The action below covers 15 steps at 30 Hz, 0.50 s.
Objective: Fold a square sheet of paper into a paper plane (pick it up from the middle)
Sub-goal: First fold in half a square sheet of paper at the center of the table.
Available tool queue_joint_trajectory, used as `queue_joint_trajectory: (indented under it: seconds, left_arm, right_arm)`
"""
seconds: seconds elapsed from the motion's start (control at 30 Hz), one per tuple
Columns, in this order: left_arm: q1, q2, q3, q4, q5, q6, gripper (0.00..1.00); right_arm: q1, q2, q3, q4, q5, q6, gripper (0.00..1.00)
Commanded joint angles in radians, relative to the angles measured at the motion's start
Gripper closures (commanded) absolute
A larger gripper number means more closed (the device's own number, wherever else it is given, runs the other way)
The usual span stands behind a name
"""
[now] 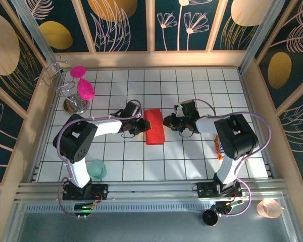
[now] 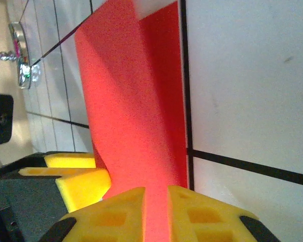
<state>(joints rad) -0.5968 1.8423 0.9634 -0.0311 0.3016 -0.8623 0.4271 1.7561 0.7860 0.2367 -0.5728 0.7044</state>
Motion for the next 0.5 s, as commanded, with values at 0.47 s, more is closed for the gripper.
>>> queue_joint_trajectory:
  seconds: [0.47]
  left_arm:
    - [-0.006, 0.109, 0.003, -0.157, -0.081, 0.164, 0.72]
  right_arm:
    - [-0.077, -0.101, 0.005, -0.073, 0.096, -0.092, 0.80]
